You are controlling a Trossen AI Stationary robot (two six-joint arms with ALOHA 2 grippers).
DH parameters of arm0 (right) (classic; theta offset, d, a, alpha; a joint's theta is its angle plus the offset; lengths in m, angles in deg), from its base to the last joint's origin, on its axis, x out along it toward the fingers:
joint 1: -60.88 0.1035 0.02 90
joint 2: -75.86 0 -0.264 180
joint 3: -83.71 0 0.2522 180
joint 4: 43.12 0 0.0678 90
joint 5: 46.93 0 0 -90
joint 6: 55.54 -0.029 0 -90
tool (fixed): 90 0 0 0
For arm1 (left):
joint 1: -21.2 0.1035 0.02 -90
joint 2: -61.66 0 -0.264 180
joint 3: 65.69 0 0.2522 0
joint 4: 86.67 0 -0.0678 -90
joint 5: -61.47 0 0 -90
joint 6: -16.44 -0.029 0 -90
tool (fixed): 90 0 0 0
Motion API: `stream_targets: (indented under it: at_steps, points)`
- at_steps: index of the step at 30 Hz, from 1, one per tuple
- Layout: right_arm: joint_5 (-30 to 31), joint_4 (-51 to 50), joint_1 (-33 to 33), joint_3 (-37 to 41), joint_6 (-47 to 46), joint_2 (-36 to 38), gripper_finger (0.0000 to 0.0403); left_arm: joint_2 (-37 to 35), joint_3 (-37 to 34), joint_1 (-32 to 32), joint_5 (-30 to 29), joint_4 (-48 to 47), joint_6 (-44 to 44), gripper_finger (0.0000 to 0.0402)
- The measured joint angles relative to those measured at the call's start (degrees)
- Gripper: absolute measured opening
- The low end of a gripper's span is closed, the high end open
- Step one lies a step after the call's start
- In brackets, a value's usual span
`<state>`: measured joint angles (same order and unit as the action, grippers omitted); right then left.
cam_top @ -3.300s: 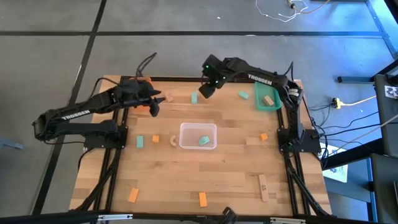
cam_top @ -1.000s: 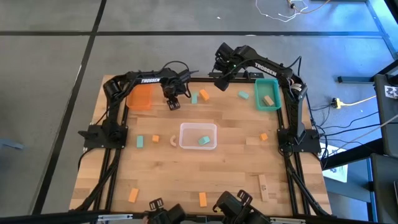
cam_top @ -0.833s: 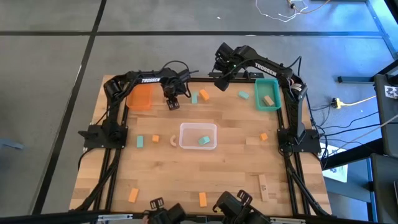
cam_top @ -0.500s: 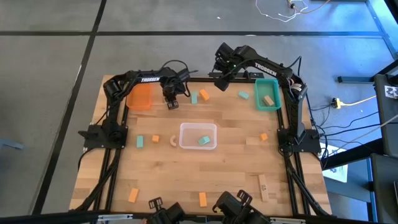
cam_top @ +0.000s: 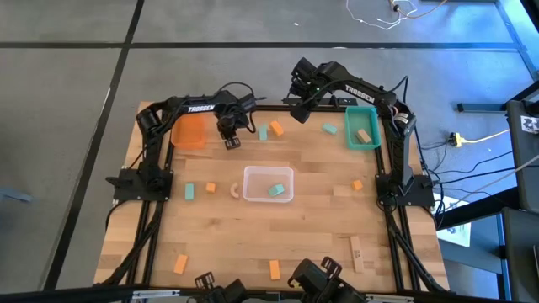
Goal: Sort & place blocks by color
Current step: Put the light brown block into the orange bin
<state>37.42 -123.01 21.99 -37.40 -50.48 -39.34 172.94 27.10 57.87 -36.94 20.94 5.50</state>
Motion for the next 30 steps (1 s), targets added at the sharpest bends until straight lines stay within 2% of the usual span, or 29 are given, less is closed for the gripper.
stream_targets:
  at_steps: [6, 10, 16, 23, 30]
  points:
    - [0.0, 0.0, 0.0, 0.0, 0.0, 0.0, 0.0175, -5.2, 2.1, 0.1, -0.4, -4.2, 9.3, 0.0026]
    - [0.0, 0.1, 0.0, 0.0, 0.0, 0.0, 0.0175, -10.2, 3.7, 0.6, -3.6, -5.8, 15.8, 0.0026]
    - [0.0, 0.2, 0.0, 0.0, 0.0, 0.0, 0.0174, -15.3, 3.8, 5.2, -5.6, -13.0, 29.9, 0.0026]
    - [0.0, 0.8, 0.1, 0.0, 0.0, 0.0, 0.0174, -15.8, -1.2, 11.5, -5.8, -15.2, 33.7, 0.0026]
    - [0.0, 0.8, 0.1, 0.0, 1.3, 0.0, 0.0174, -15.8, -8.1, 15.5, -2.2, -8.9, 34.9, 0.0026]
